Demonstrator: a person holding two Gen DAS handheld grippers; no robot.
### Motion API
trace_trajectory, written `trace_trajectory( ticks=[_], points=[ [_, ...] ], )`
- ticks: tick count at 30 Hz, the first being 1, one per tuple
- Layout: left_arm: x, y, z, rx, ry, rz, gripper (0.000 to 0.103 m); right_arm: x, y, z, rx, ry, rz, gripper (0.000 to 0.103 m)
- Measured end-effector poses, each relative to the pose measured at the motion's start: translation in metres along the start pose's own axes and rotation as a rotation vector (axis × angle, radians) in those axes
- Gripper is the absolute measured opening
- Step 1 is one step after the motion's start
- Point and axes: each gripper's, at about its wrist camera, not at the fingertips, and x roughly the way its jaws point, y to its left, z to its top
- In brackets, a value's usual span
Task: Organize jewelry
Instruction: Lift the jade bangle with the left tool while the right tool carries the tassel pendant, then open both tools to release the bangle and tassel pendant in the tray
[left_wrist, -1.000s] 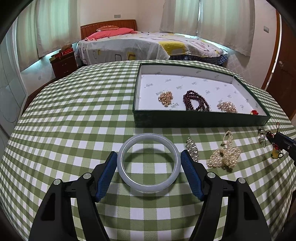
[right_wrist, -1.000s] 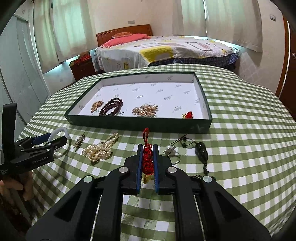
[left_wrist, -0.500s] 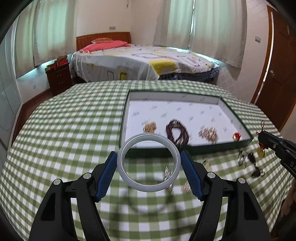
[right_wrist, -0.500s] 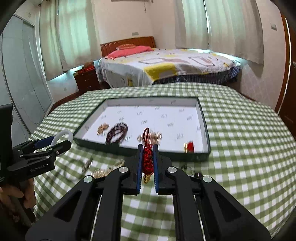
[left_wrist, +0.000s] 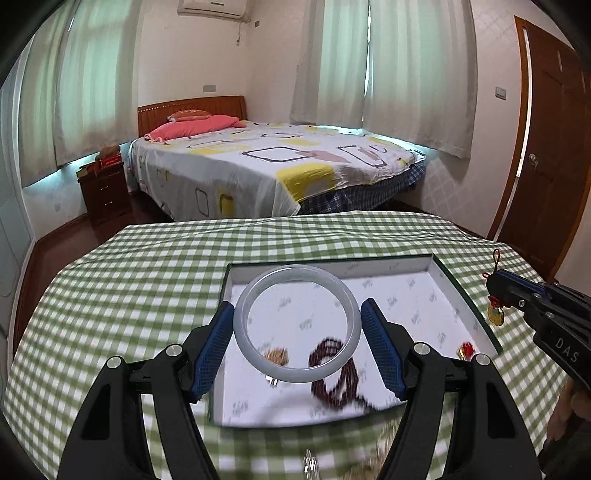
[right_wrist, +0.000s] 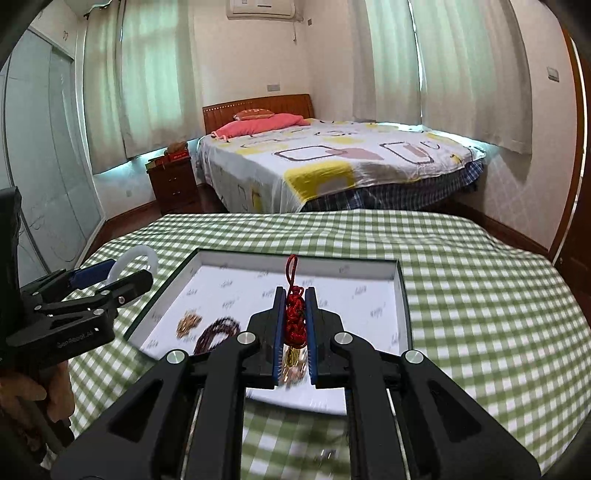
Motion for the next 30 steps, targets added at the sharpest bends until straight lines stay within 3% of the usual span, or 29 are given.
trace_trajectory(
  ticks=[7,14,25,28,30],
  points=[
    [0.05,-0.007,0.007,0.003,0.062,-0.003,0.068,0.04,-0.014,0.01,0.005,0.033,-0.008,0.011],
    [0.096,-0.003,-0.004,-0.013,0.18,0.007,0.068,0.093,-0.025,-0.006,0.029,0.146,-0.004,0.011],
    [0.126,0.008,-0.015,-0.067,0.314,0.021,0.068,0.127,-0.031,-0.022,0.057,0.258,-0.019,0.012],
    [0.128,0.01,-0.015,-0.081,0.327,0.019,0.068,0.128,-0.033,-0.023,0.059,0.26,-0.024,0.015],
    [0.129,0.011,-0.015,-0.088,0.335,0.016,0.068,0.129,-0.034,-0.023,0.062,0.263,-0.022,0.029]
  ],
)
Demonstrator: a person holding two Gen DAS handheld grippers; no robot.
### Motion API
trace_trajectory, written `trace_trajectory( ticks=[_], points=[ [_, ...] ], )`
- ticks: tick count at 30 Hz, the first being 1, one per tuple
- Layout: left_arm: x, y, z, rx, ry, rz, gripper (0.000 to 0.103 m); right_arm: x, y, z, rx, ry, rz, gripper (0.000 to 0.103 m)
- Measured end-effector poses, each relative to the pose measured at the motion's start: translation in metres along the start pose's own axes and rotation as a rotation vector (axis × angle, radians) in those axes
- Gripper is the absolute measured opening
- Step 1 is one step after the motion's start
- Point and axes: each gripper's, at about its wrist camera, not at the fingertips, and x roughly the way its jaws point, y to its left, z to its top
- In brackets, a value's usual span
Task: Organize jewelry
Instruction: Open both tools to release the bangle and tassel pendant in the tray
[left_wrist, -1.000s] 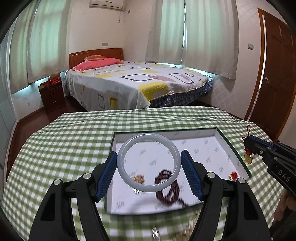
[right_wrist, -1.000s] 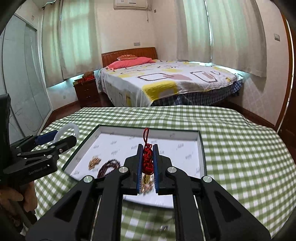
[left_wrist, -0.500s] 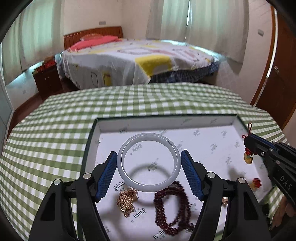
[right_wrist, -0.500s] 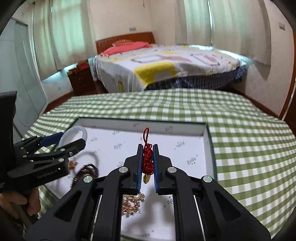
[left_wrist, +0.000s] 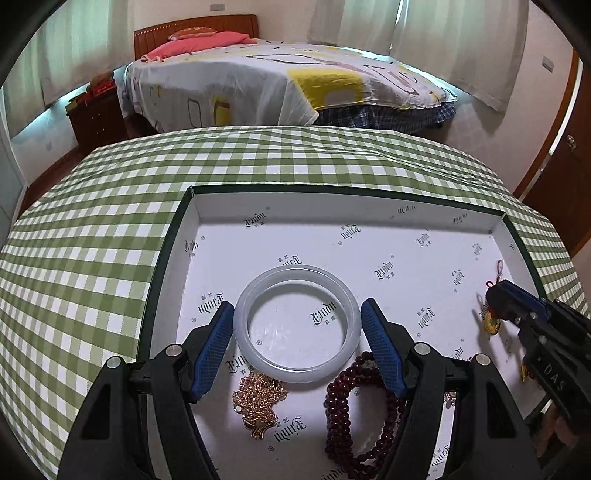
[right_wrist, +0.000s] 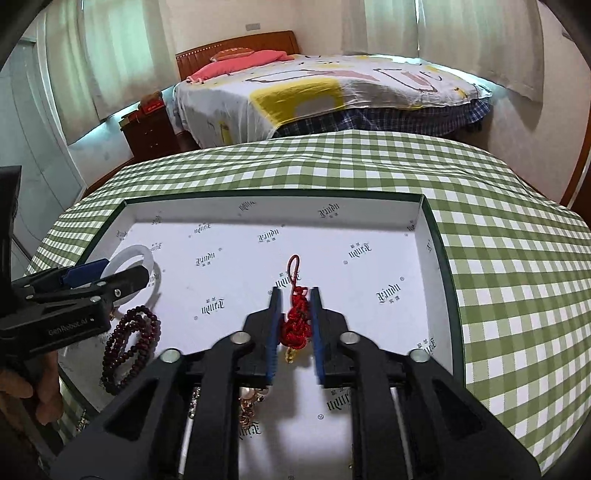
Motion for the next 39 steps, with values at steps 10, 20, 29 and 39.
trace_trajectory(
  ticks=[10,20,29,39],
  points=[
    [0.005,0.0,0.003,-0.002,0.024,0.002,0.069,-0.004,-0.003,-0.002,0.008,-0.016,0.0,0.035],
    [0.009,-0.003,0.005,0.008,0.03,-0.005,0.069,-0.012,0.0,-0.004,0.003,-0.03,0.009,0.035],
    [0.005,-0.006,0.007,0.036,-0.009,0.016,0.075,-0.016,0.003,-0.007,0.002,-0.031,0.011,0.035],
    [-0.025,-0.007,0.001,0.04,-0.087,-0.006,0.077,-0.032,0.004,-0.012,0.002,-0.047,0.007,0.037]
  ],
)
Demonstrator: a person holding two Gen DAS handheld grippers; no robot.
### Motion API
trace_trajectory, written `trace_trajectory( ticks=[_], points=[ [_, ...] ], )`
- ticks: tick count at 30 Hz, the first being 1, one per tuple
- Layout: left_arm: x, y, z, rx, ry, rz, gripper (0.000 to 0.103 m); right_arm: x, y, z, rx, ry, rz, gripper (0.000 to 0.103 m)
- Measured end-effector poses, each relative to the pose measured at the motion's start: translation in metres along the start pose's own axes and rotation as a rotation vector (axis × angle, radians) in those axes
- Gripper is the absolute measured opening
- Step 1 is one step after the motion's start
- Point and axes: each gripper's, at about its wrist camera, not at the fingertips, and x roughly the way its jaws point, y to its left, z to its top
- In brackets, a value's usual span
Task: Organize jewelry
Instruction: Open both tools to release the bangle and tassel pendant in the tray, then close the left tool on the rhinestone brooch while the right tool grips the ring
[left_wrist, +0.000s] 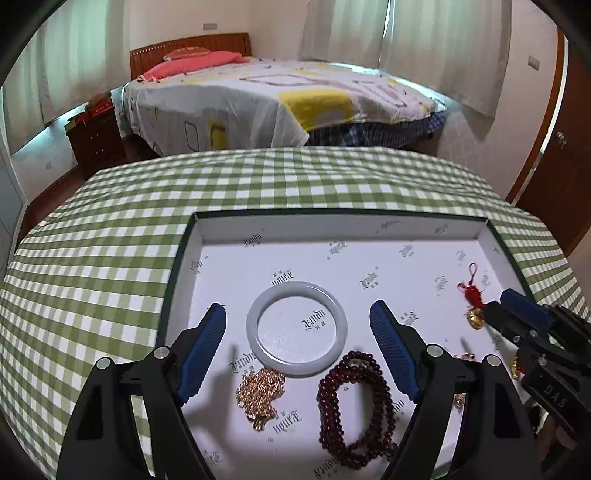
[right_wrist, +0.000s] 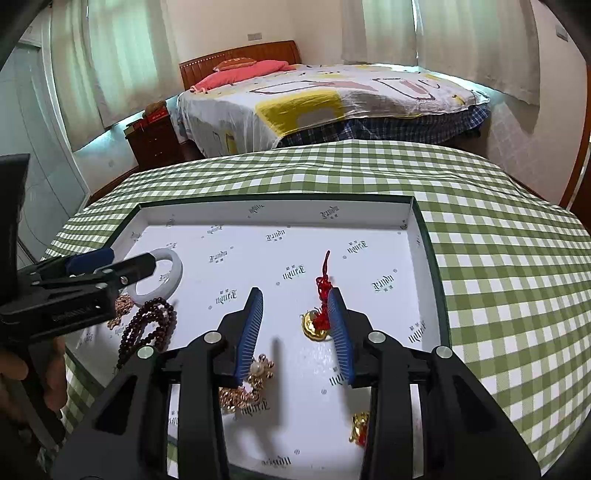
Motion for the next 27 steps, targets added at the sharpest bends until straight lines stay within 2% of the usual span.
trace_trajectory(
  ticks=[8,16,27],
  points=[
    [-0.044,0.006,-0.013,-0.036,-0.081,-0.042,0.077,-0.022,-0.001,-0.005,0.015,-0.013,-0.01,0.039],
    [-0.079,0.011,-0.04,-0.057,-0.113,-0.008,0.077,-0.051,-0.002,-0.023,0.054,-0.024,-0.013,0.039],
    [-0.086,0.009,-0.092,-0.059,-0.042,0.012,0.074,-0.089,0.003,-0.079,0.075,0.006,-0.022,0.039]
  ],
)
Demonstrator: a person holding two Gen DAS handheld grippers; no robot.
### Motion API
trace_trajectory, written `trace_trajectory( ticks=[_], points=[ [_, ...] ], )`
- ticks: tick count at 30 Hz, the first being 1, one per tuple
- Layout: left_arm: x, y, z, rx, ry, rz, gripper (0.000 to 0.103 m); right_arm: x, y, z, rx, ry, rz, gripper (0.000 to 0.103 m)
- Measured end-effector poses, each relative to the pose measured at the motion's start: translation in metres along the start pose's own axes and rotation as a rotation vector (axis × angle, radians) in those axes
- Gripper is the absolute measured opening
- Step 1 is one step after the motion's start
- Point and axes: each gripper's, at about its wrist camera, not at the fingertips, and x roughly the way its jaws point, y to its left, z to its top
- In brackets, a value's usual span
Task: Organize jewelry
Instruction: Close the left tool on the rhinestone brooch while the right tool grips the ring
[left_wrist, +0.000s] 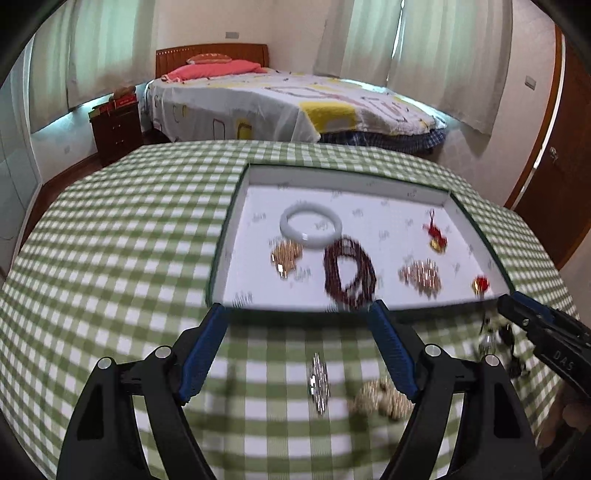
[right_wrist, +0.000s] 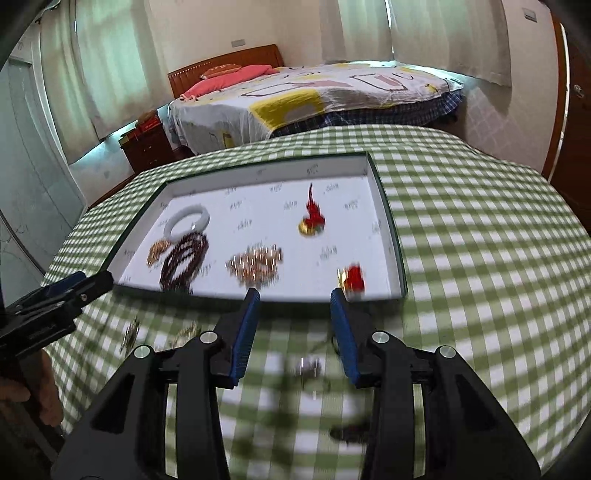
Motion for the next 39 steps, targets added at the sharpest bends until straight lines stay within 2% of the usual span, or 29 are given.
trace_trajectory(
  ticks=[3,11,14,20,22,24,26,39],
  points=[
    [0.002,-0.005,-0.015,0.031,0.018,0.017,0.066,-0.007,-0.001,-0.014,-0.006,0.01,-0.008,0.039],
    [0.017,-0.008,-0.033,0.049,0.076,0.038,0.059,-0.014,-0.009,-0.042,0.005,0.046,-0.013,0.039],
    [0.02,-0.008,-0.035,0.058,0.084,0.041,0.052,-0.013,-0.012,-0.046,0.014,0.054,-0.014,0.039],
    [0.019,-0.004,-0.039,0.076,0.073,0.051,0.03,-0.011,-0.008,-0.044,0.004,0.054,-0.002,0.039],
    [0.018,-0.001,-0.04,0.079,0.066,0.055,0.017,-0.009,-0.006,-0.042,-0.001,0.055,0.002,0.039],
    [0.017,0.003,-0.041,0.079,0.063,0.055,0.013,-0.005,-0.002,-0.04,-0.008,0.058,0.004,0.039],
    [0.016,0.007,-0.042,0.069,0.058,0.033,0.013,-0.001,0.0,-0.039,-0.014,0.059,0.002,0.039],
    [0.01,0.012,-0.043,0.058,0.054,0.026,0.013,0.019,-0.003,-0.036,-0.019,0.08,-0.02,0.039]
  ],
)
